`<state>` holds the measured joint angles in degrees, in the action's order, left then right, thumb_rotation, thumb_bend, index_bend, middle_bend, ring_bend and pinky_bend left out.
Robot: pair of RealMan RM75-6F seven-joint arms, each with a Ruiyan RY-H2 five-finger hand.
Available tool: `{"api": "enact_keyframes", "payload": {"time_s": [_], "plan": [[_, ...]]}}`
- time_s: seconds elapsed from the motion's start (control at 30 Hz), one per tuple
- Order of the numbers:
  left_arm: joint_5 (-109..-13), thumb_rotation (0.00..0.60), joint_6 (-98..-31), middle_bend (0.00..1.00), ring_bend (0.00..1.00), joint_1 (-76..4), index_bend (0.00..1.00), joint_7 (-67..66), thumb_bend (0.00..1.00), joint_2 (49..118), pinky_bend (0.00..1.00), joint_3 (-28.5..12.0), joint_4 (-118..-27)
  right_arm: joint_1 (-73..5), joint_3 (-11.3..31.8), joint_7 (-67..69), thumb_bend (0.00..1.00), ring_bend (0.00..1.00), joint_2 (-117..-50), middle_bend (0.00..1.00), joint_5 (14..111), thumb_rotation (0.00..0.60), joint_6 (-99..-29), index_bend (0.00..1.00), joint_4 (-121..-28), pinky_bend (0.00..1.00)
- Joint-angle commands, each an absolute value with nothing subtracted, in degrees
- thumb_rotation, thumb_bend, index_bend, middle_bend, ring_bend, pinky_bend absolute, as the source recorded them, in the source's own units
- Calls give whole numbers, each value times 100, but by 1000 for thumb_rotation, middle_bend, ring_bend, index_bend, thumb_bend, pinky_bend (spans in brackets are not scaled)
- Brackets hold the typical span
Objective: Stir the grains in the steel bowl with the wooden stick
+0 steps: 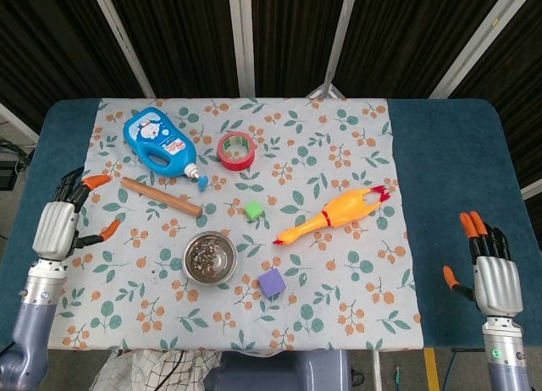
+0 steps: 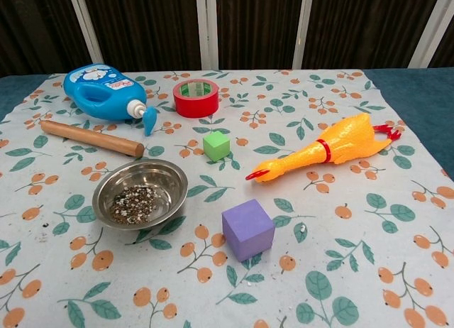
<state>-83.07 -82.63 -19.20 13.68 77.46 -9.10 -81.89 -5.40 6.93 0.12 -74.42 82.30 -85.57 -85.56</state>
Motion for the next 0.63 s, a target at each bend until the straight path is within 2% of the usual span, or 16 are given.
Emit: {"api": "enact_keyframes", "payload": {"time_s": [0.03, 0.23, 0.3, 0.43, 0.63], "plan": [[-8438, 600, -8495, 180, 17, -1701, 202, 1140, 347, 7536, 0, -744, -8281, -539, 690, 22, 353, 0, -7436, 0, 8238, 600, -8559, 0, -8549, 0], [-8551, 600, -8844, 51, 0, -1153, 105, 365, 193, 7190, 0, -275, -8231, -537, 679, -17, 353, 0, -7437, 0, 8307, 600, -8613, 0, -8495, 0], [-8535, 600, -8922, 13, 0, -980, 73, 69, 182, 7121, 0, -146, -8250, -538, 667, -54, 353, 0, -7447, 0, 8341, 600, -8634, 0, -8480, 0], [-8465, 600, -8996, 0, 0, -741, 7, 24, 161, 7083, 0, -1, -8377, -557, 660, -124, 353, 0, -7467, 0, 8378, 600, -8636, 0, -8477, 0], [-8137, 600, -8780, 0, 0, -614, 0, -114, 160, 6965, 0, -6, -8627, -562, 670, -162, 353, 0, -7510, 0, 8420, 600, -8693, 0, -8425, 0]]}}
